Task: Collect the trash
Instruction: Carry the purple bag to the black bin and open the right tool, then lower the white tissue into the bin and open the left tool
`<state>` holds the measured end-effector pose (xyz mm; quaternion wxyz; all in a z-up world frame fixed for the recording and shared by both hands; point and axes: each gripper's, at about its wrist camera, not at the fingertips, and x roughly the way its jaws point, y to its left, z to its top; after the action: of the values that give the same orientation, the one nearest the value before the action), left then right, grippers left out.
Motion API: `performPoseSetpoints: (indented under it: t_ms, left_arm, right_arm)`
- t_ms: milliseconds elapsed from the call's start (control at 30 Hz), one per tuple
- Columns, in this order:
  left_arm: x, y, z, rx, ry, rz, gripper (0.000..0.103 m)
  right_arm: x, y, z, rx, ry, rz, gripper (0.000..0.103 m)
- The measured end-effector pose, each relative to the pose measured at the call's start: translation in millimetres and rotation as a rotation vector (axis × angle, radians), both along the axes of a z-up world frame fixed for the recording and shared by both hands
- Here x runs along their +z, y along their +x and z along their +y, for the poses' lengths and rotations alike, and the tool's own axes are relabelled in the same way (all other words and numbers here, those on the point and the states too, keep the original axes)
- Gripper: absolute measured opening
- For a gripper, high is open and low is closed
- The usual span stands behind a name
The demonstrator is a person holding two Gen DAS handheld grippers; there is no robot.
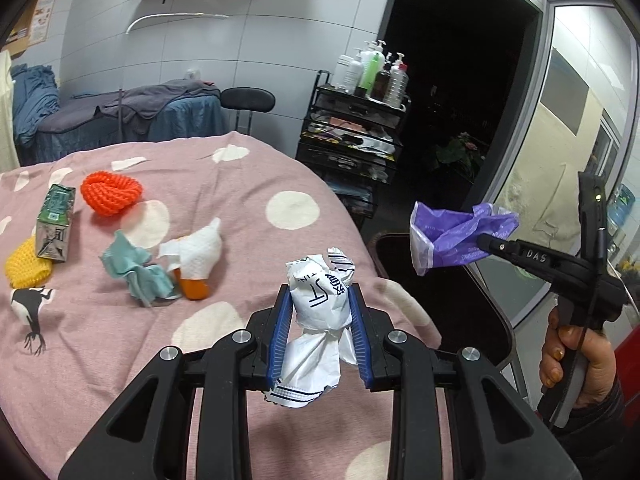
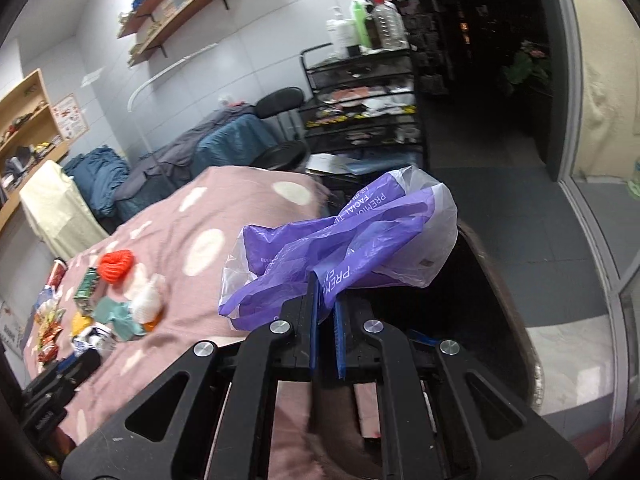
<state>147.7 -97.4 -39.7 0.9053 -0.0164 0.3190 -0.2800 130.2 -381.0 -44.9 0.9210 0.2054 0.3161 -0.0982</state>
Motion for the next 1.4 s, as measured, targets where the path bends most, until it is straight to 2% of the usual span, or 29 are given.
performPoseSetpoints:
  t_ms: [100,433,500,533,600,767,867,1033,1400]
  left_arm:
    - [0,-2,-9,-0.024,0.002,0.002,0.029]
    - [-5,-8,-35,-0.093,0.014,0.01,0.029]
    - [-7,-10,-39,-0.105,0.015,0.015,0.029]
    - [-8,-11,-42,-0.114,0.017,0.019,0.029]
    - [-9,-11,-46,-0.124,0.022,0.022,0.029]
    - [-13,-10,-59,-0.158,0.022,0.043,0.029]
    - [-14,-9,-69,-0.181,0.029,0.047,0.029]
    - [-17,-5,-88,-0.225,0.037,0.068,0.029]
    - [-23,9,-135,-0.286,0.059,0.127,0.029]
  right_arm:
    - [-14,-3,-13,-0.045,-0.023,0.062,0.008]
    - [-76,0,-42,-0.098,0.028,0.242,0.01]
    - [-84,-1,-43,-0.104,0.049,0.261,0.026]
    - [-88,-2,-44,-0.114,0.058,0.272,0.046]
    - [-88,-7,-42,-0.127,0.055,0.261,0.064]
    - [-90,-15,-39,-0.124,0.056,0.259,0.066]
    - [-87,-18,-40,-0.136,0.049,0.241,0.072]
    - [-77,-25,-42,-0.17,0.023,0.205,0.076]
    - [-47,-54,-55,-0.289,-0.041,0.084,0.076]
